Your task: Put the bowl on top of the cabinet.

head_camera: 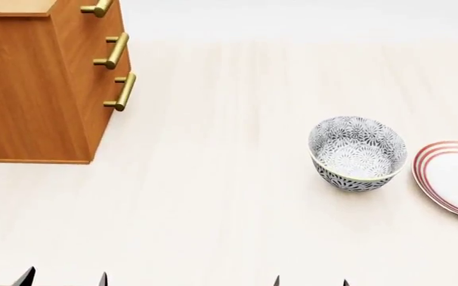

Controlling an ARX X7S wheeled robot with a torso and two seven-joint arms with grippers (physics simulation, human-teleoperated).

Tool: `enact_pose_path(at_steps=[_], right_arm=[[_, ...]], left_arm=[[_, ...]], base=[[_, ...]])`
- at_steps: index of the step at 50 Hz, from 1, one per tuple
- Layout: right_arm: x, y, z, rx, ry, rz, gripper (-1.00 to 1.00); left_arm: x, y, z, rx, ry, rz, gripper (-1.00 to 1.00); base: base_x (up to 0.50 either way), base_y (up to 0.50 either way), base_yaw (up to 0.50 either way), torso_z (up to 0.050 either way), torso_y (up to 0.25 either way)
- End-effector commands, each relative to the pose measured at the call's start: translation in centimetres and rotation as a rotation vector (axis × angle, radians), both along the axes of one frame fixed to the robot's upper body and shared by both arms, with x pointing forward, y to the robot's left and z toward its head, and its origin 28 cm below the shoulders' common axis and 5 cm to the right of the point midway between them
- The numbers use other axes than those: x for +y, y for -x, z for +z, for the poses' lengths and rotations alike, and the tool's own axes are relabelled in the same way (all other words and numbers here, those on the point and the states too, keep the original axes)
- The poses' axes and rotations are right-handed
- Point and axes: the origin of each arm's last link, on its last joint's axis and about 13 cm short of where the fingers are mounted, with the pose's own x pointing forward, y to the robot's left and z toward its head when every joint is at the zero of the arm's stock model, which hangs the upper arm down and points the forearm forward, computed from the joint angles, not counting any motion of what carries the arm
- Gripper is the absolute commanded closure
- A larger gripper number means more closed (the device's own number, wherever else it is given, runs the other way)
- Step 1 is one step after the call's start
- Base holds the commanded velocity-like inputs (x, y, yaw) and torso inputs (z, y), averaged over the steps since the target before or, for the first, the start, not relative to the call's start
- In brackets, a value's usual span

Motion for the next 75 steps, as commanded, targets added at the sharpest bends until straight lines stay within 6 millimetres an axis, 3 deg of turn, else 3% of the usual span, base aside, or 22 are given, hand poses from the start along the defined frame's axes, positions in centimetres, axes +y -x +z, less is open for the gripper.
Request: enact_pose_path(at_steps=[1,12,18,20,23,43,75], right_arm=[[0.1,0.0,-0.1,-0.005,0.014,-0.015,-1.00],[0.1,1.1,0.7,-0.065,0.028,-0.029,-1.00],[0.1,2.3,1.2,-0.109,0.026,-0.030,-1.00],[0.2,3.8,1.8,-0.153,0.019,-0.007,-1.00],[0.3,4.1,1.8,-0.171,0.031,-0.009,-1.00],[0.4,4.3,1.7,-0.181,0.034,0.009,-1.00],[0.4,4.3,1.7,-0.181,0.033,0.010,-1.00]], left_arm=[[0.0,0.0,-0.1,0.004,0.001,-0.003,-1.00],[-0.3,0.9,0.7,-0.039,-0.007,0.002,-1.00],[-0.7,2.4,1.6,-0.104,-0.037,0.022,-1.00],[-1.0,3.5,2.1,-0.159,-0.088,0.058,-1.00],[-1.1,3.5,2.1,-0.156,-0.083,0.044,-1.00],[-0.9,3.6,2.2,-0.159,-0.078,0.047,-1.00],[-0.7,4.0,2.7,-0.177,-0.067,0.056,-1.00]], base=[[0.00,0.00,0.00,0.050,0.000],[0.00,0.00,0.00,0.030,0.000],[0.00,0.00,0.00,0.000,0.000],[0.00,0.00,0.00,0.000,0.000],[0.02,0.00,0.00,0.000,0.000],[0.04,0.00,0.00,0.000,0.000],[0.40,0.00,0.00,0.000,0.000]])
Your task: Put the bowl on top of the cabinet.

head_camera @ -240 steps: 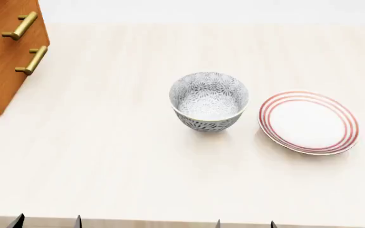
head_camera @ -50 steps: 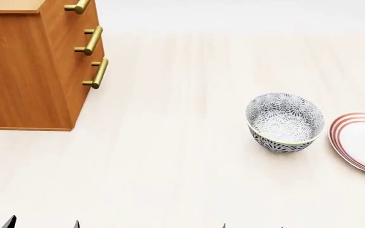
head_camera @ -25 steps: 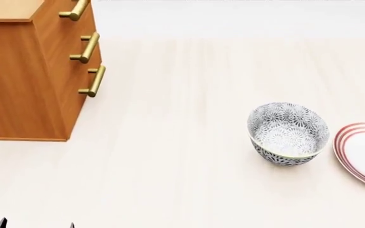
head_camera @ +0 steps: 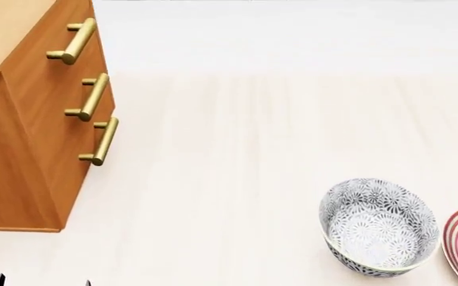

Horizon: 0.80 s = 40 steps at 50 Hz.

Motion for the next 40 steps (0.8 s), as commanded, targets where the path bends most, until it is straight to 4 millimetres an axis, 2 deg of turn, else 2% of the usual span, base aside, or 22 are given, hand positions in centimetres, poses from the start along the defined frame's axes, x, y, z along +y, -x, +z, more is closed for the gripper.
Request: enact_pose_path(at_steps=[1,25,40], right_arm=[[-0.02,-0.07,-0.02,0.005,-0.001,0.000,-1.00],[0.20,0.06,-0.05,0.003,0.003,0.002,-1.00],[0.42,0.51,0.22,0.027,0.036,-0.012,-1.00]], left_arm=[[0.28,0.37,0.41,-0.014,0.013,0.009,-1.00],[0.14,0.57,0.38,-0.020,0.005,0.002,-1.00],[0.05,0.65,0.40,-0.022,0.005,-0.001,-1.00]], base=[[0.41,0.00,0.00,0.000,0.000],[0.41,0.00,0.00,0.000,0.000],[0.01,0.00,0.00,0.000,0.000]])
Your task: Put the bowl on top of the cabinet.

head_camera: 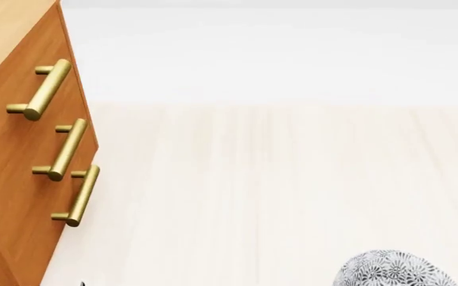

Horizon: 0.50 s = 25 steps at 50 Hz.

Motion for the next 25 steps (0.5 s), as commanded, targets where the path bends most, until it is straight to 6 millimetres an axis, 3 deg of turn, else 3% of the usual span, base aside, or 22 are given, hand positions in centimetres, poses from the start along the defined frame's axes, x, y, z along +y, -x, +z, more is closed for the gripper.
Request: enact_pose_path(at_steps=[1,11,23,25], right_arm=[[0.1,0.3,0.3,0.028,0.012,-0.011,-1.00],[-0.3,1.3,2.1,-0.014,-0.061,-0.151,-1.00],[-1.1,1.6,2.7,-0.074,-0.187,-0.071,-1.00],[-1.4,1.4,2.7,-0.022,-0.243,-0.013,-1.00]], left_arm=[[-0.1,0.0,0.0,0.000,-0.001,-0.001,-1.00],[-0.1,-0.1,-0.1,0.003,0.001,-0.003,-1.00],[0.0,-0.2,-0.2,0.008,0.002,-0.004,-1.00],[0.0,-0.1,-0.2,0.008,0.001,-0.004,-1.00]], base=[[0.00,0.00,0.00,0.000,0.000],[0.00,0.00,0.00,0.000,0.000],[0.00,0.00,0.00,0.000,0.000],[0.00,0.00,0.00,0.000,0.000]])
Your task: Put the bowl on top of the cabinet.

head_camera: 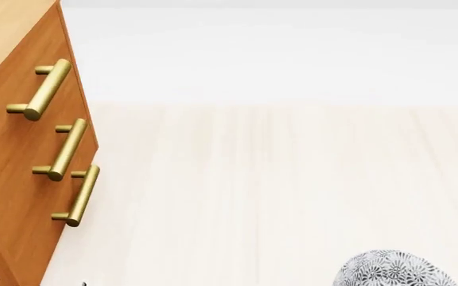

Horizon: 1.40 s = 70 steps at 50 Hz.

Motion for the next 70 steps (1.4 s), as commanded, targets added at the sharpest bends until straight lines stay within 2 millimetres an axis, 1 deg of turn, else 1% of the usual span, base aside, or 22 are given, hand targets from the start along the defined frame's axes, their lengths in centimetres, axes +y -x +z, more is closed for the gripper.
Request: enact_pose_path(at_steps=[1,6,9,18,21,27,28,31,33,40,45,46,56,57,59,61,70], right_arm=[[-1.1,-0.1,0.6,-0.009,-0.131,0.025,-1.00],[-1.4,0.3,0.6,-0.035,-0.162,0.019,-1.00],[-1.8,0.8,0.7,-0.090,-0.247,0.018,-1.00],[-2.9,0.7,0.8,-0.089,-0.417,0.004,-1.00],[-3.5,0.8,0.7,-0.110,-0.495,-0.050,-1.00],[-3.8,0.9,0.7,-0.117,-0.558,-0.098,-1.00],[-4.1,0.9,0.5,-0.125,-0.617,-0.134,-1.00],[-4.3,0.9,0.3,-0.102,-0.654,-0.138,-1.00],[-4.4,0.6,0.3,-0.085,-0.660,-0.141,-1.00],[-4.4,1.2,0.2,-0.118,-0.686,-0.152,-1.00],[-4.7,1.1,0.0,-0.095,-0.721,-0.168,-1.00],[-4.7,1.0,0.0,-0.066,-0.716,-0.206,-1.00],[-4.9,1.3,-0.1,-0.075,-0.764,-0.256,-1.00],[-5.0,1.3,-0.2,-0.049,-0.776,-0.309,-1.00],[-5.0,1.4,-0.2,-0.049,-0.790,-0.307,-1.00],[-5.1,1.2,-0.2,-0.004,-0.800,-0.326,-1.00],[-5.5,1.0,-0.3,0.011,-0.829,-0.349,-1.00]], left_arm=[[0.0,0.0,0.0,0.001,-0.001,0.001,-1.00],[0.0,0.0,0.0,0.001,-0.003,-0.001,-1.00],[0.0,0.1,0.0,-0.001,-0.003,0.000,-1.00],[-0.1,0.1,0.0,0.000,-0.003,0.000,-1.00],[-0.1,0.0,0.0,0.002,-0.004,0.001,-1.00],[-0.1,0.0,-0.1,0.003,-0.006,0.001,-1.00],[-0.1,0.0,-0.1,0.003,-0.005,0.000,-1.00],[-0.1,0.0,0.0,0.003,-0.005,0.001,-1.00],[-0.1,0.0,-0.1,0.003,-0.006,0.001,-1.00],[-0.1,0.0,-0.1,0.003,-0.006,0.001,-1.00],[-0.1,0.0,-0.1,0.004,-0.003,0.002,-1.00],[-0.1,0.0,-0.1,0.004,-0.003,0.002,-1.00],[0.0,-0.1,-0.1,0.007,0.000,0.006,-1.00],[0.0,-0.1,-0.1,0.009,0.002,0.005,-1.00],[0.0,-0.1,-0.1,0.009,0.001,0.005,-1.00],[0.0,-0.2,-0.1,0.010,0.001,0.005,-1.00],[0.0,-0.2,-0.1,0.009,-0.001,0.008,-1.00]], base=[[0.00,0.00,0.00,0.000,0.000],[0.00,0.00,0.00,0.000,0.000],[0.00,0.00,0.00,0.000,0.000],[0.00,0.00,0.00,0.000,0.000],[0.00,0.00,0.00,0.000,0.000],[0.00,0.00,0.00,0.000,0.000],[0.00,0.00,0.00,0.000,0.000],[0.00,0.00,0.00,0.000,0.000],[0.00,0.00,0.00,0.000,0.000],[0.00,0.00,0.00,0.000,0.000],[0.00,0.00,0.00,0.000,0.000],[0.00,0.00,0.00,0.000,0.000],[0.00,0.00,0.00,0.000,0.000],[0.00,0.00,0.00,0.000,0.000],[0.00,0.00,0.00,0.000,0.000],[0.00,0.00,0.00,0.000,0.000],[0.00,0.00,0.00,0.000,0.000]])
